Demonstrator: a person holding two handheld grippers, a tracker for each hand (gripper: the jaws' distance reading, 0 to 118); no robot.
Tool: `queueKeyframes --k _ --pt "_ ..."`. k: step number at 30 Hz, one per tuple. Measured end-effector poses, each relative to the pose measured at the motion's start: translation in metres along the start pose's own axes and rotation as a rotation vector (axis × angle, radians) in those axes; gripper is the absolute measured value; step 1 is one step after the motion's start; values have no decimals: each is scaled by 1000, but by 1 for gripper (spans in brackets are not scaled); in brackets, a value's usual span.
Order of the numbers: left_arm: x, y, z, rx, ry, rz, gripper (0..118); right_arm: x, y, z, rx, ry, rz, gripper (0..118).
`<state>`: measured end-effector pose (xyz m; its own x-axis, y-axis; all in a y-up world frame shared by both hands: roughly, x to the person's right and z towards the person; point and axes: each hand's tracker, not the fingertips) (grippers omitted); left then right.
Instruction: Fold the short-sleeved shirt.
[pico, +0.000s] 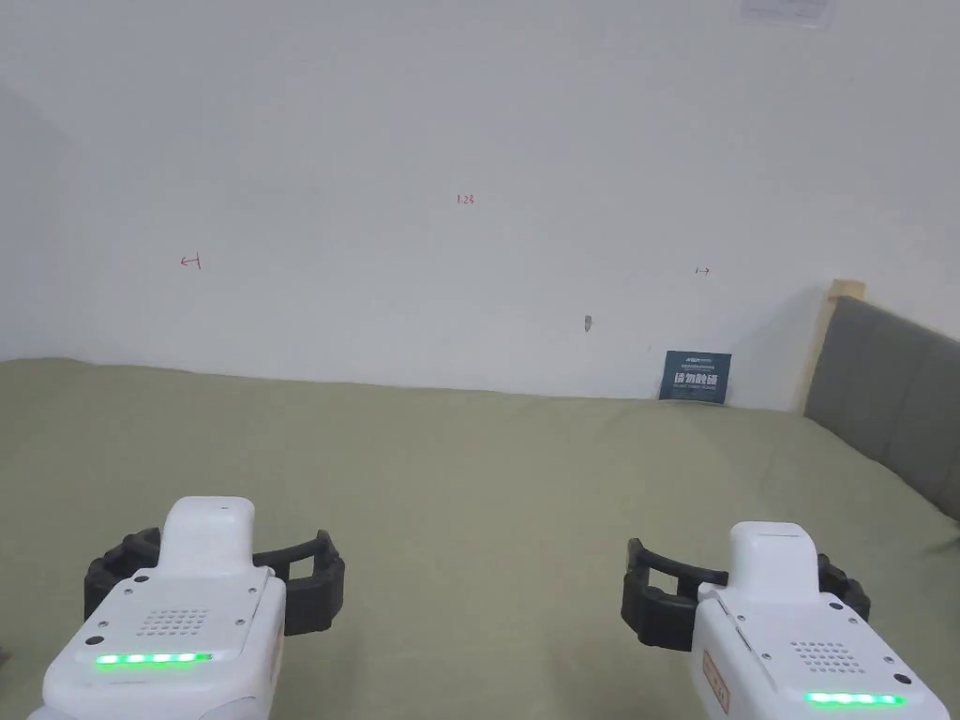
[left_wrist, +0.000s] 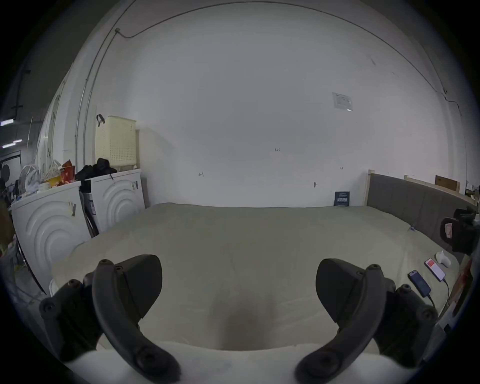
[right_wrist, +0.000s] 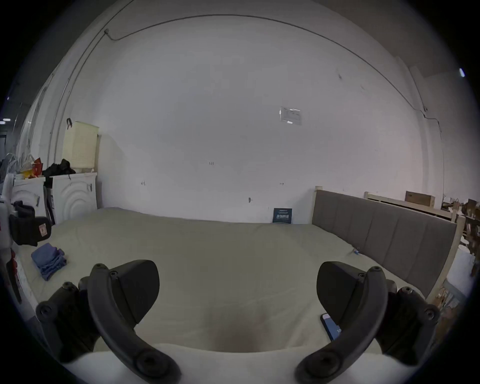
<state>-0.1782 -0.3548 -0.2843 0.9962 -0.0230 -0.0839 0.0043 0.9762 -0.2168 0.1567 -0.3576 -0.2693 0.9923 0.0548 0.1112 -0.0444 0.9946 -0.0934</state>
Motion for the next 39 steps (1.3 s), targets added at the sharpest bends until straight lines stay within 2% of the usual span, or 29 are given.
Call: queueKeyframes --k 4,6,9,12,14,21,24,28,33,39 --pt "-4 0 1 -1 5 19 118 4 2 3 35 -19 -81 118" --pt "-3 1 2 7 12 13 118 8 4 0 15 11 -143 118" --pt "-1 3 7 52 57 -4 118 13 4 1 12 17 -161 118" --pt "-2 5 10 71 30 -3 118 12 2 1 26 -4 -150 118" --pt "-1 7 12 71 23 -1 118 8 3 -2 -4 -56 -101 118" --pt "5 5 12 68 22 -47 118 6 1 -1 -11 6 -88 118" --pt "4 4 12 62 1 -30 118 1 2 -4 -30 -21 -35 118" --pt "5 5 13 56 -14 -17 118 0 -2 -5 -18 -40 -13 118" --pt "8 7 13 55 -15 -35 118 7 2 -3 -19 24 -99 118" --pt "6 9 12 53 -26 -19 118 5 12 -13 -93 -55 -94 118"
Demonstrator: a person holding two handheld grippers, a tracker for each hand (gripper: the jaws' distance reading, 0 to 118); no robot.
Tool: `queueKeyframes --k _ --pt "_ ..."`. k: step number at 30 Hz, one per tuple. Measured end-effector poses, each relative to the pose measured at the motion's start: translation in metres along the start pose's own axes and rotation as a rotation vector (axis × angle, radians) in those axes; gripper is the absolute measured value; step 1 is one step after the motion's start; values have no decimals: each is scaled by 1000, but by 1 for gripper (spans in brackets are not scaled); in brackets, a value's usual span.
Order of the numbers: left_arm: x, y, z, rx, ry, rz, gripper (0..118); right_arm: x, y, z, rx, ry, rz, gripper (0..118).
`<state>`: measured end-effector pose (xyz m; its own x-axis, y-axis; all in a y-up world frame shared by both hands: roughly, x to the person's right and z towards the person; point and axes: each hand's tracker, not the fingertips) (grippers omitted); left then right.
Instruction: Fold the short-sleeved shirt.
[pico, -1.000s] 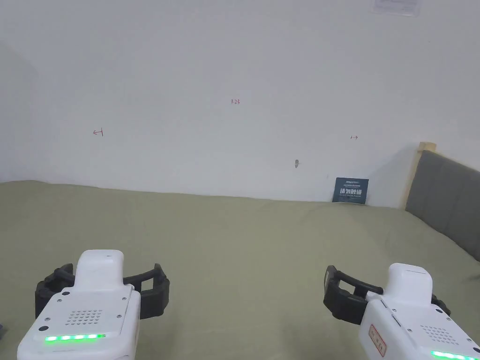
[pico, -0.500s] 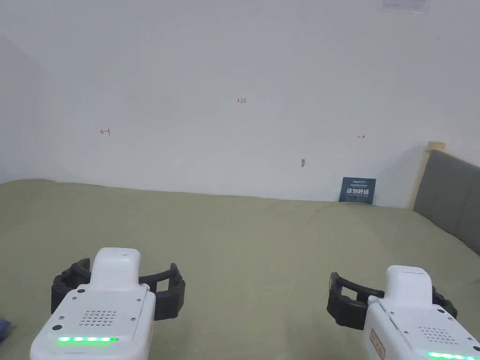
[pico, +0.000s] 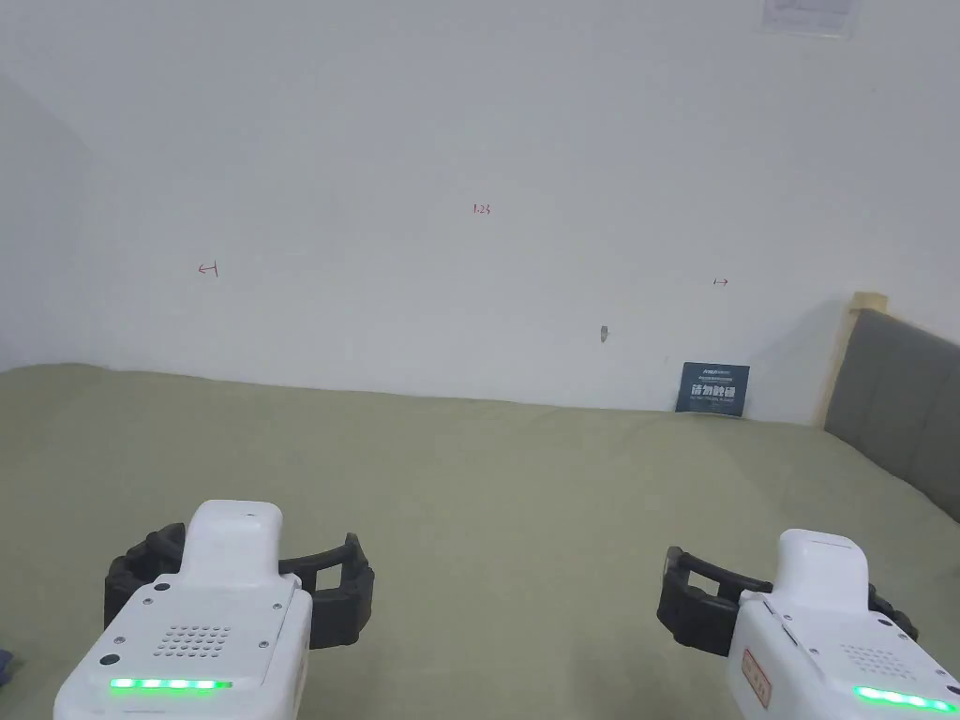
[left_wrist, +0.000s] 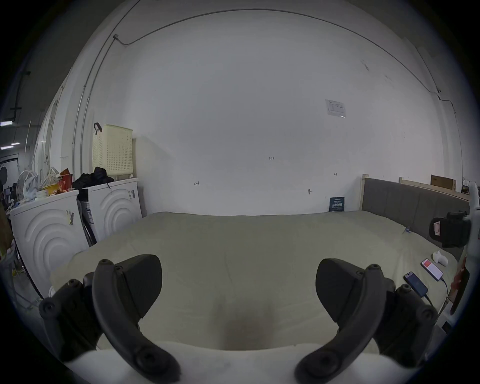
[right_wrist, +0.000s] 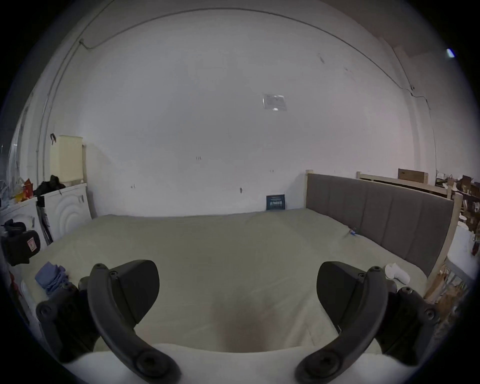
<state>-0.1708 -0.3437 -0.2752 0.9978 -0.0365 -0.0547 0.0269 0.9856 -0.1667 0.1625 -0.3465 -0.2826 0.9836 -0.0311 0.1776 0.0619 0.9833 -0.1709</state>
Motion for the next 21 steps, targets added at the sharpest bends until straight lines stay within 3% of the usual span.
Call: queueKeyframes --k 2,12,17,21 --pt "1 0 -1 -2 5 -13 118 0 4 -4 -70 35 26 118" --pt "2 4 -1 -54 35 11 118 -7 16 3 -40 138 33 118" --pt "-4 5 0 -39 16 30 118 -12 15 0 -54 77 68 118" --pt "-6 7 -1 -44 21 22 118 -11 15 -1 -61 94 53 118"
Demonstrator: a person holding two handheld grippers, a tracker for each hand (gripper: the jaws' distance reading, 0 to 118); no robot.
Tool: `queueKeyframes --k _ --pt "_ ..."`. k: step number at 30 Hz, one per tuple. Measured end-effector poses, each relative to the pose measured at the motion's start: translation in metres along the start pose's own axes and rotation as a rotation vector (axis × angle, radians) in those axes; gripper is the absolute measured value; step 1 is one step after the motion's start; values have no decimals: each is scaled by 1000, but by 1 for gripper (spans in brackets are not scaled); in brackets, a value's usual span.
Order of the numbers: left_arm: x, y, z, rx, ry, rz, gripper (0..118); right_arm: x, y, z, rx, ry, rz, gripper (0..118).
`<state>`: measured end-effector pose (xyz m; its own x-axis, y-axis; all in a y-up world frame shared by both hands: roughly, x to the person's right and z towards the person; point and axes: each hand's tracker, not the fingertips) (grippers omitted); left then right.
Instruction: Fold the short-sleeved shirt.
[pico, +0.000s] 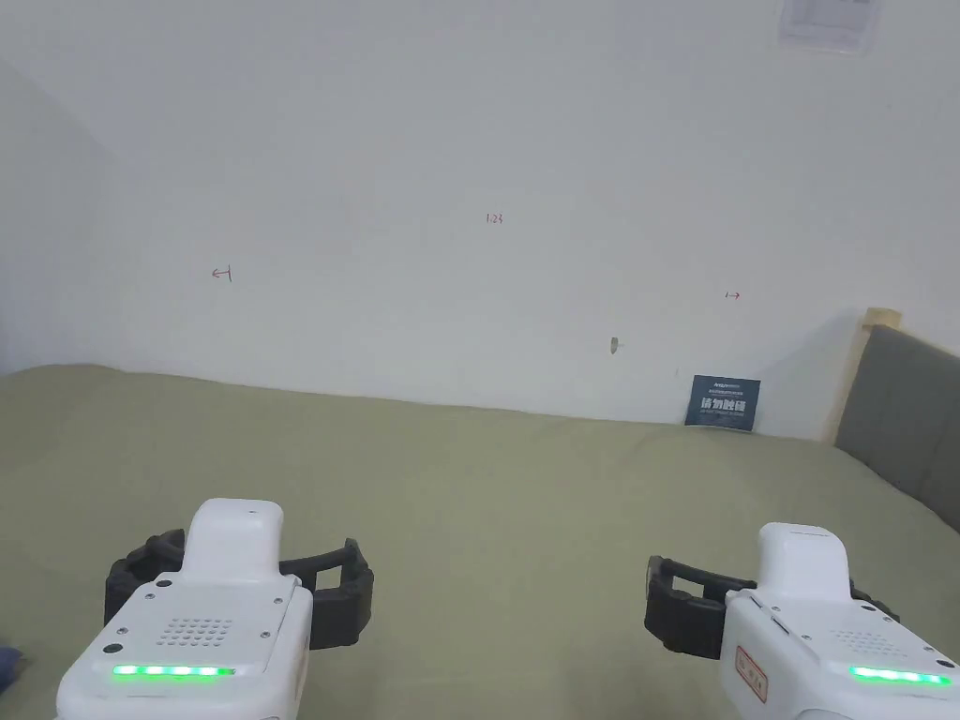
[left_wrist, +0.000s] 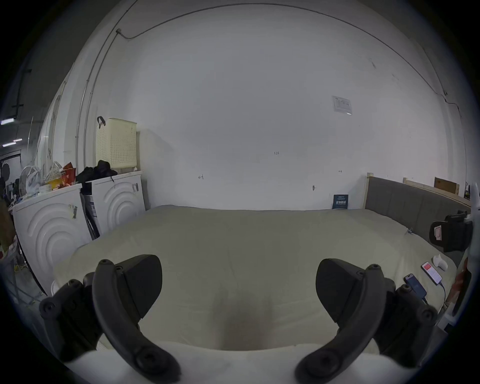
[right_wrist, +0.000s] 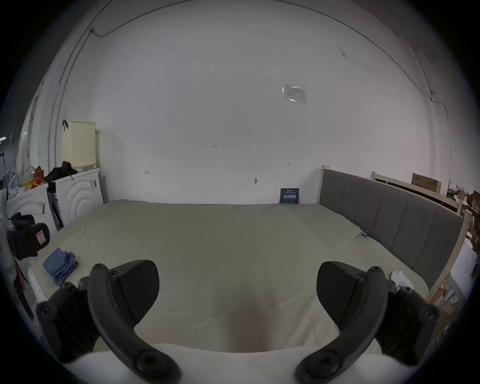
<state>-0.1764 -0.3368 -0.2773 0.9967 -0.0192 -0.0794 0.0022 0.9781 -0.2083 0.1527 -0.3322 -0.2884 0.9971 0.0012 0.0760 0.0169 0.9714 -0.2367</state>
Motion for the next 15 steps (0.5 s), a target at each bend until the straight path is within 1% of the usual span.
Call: queueKeyframes --k 6,9,13,15 --pt "-1 0 0 -4 -6 8 118 1 3 -1 1 -4 -11 118" --pt "-1 1 -2 -10 6 19 118 1 4 1 18 -22 -10 118" --pt "-1 4 -3 -15 -5 54 118 5 8 -1 12 -1 -46 118" --pt "0 5 -2 -13 -12 49 118 5 8 -1 13 -1 -48 118"
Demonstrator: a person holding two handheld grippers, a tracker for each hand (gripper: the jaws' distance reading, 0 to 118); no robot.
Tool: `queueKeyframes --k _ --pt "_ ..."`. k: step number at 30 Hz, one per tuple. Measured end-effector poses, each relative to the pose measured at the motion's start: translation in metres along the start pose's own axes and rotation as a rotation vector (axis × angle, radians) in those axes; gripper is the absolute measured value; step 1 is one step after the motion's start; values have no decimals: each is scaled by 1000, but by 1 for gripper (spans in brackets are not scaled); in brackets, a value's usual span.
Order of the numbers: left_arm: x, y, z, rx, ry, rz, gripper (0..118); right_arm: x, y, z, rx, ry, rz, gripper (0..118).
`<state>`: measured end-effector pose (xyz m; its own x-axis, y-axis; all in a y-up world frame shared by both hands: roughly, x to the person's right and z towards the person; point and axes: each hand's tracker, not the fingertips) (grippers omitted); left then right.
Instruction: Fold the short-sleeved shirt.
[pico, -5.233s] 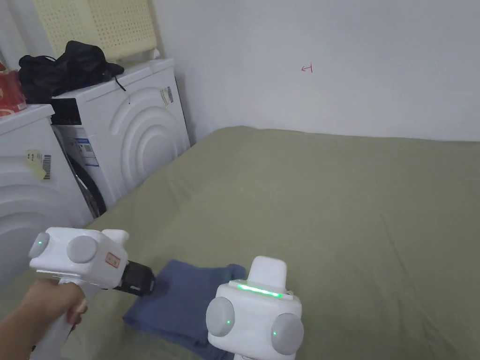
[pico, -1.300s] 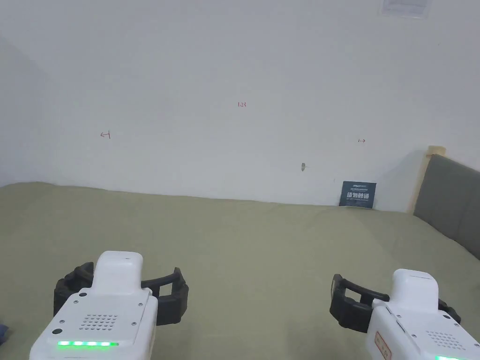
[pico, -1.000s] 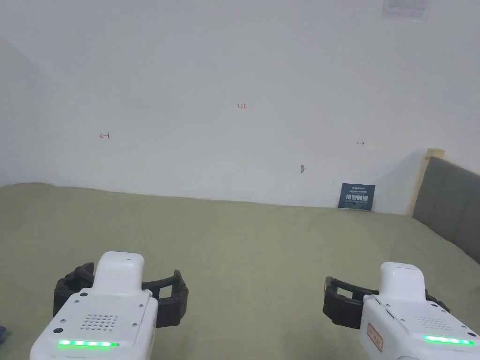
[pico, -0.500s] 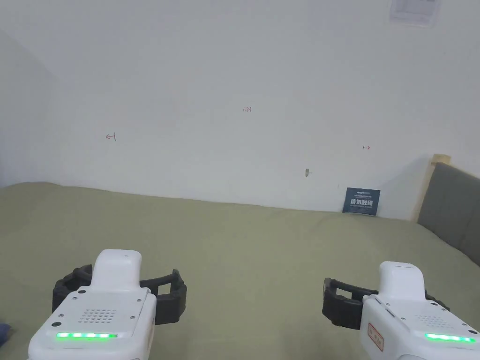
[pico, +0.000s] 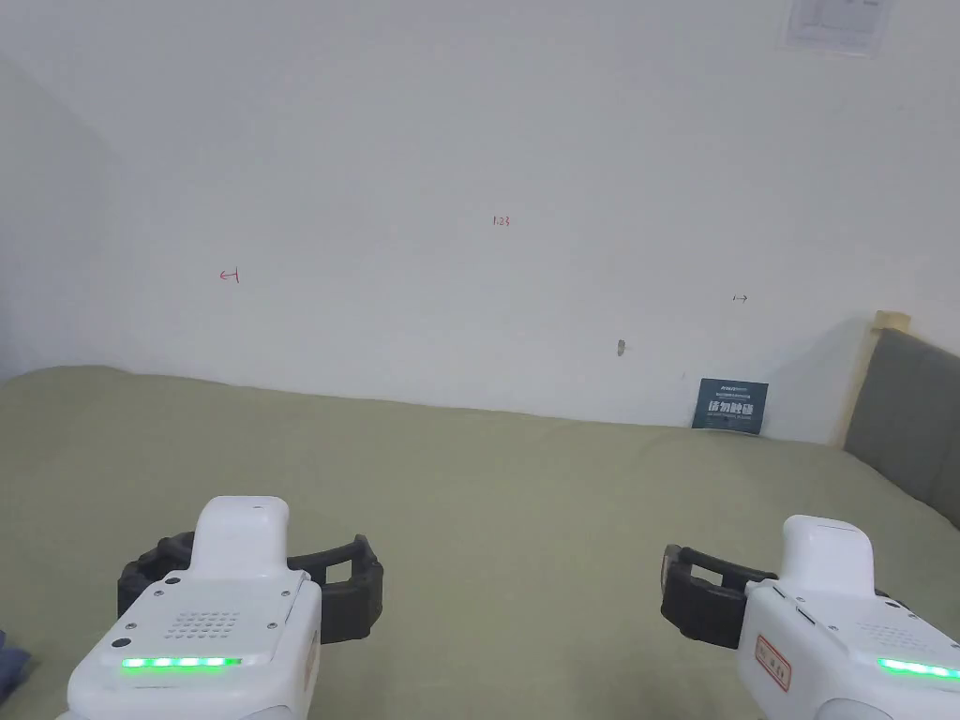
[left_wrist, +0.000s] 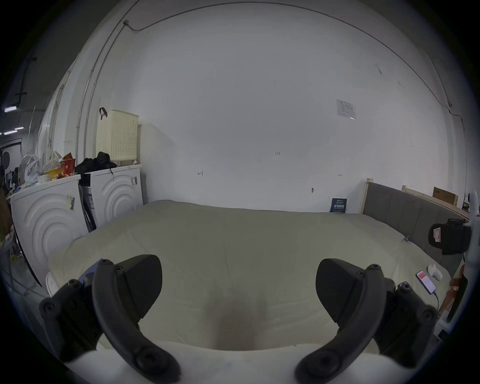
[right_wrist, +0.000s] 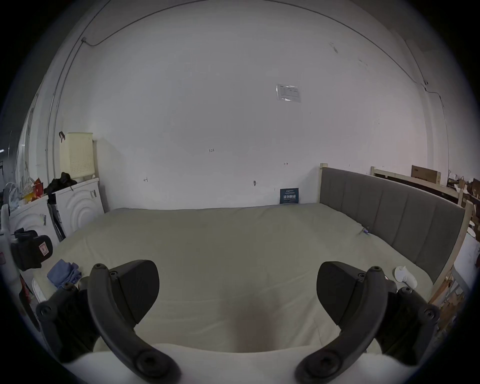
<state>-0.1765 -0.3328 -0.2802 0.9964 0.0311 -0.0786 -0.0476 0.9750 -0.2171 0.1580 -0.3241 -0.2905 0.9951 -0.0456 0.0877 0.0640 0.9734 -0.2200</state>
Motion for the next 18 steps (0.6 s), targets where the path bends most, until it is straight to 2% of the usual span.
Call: queueKeyframes --k 6,11,18 --pt "1 -1 1 -9 -20 -38 118 1 0 -2 -6 0 -4 118" --pt "0 -1 1 -14 -18 -49 118 -2 -1 -2 -7 -2 29 118" --pt "-4 0 1 -6 -28 -41 118 -1 -3 -12 -61 4 -4 118"
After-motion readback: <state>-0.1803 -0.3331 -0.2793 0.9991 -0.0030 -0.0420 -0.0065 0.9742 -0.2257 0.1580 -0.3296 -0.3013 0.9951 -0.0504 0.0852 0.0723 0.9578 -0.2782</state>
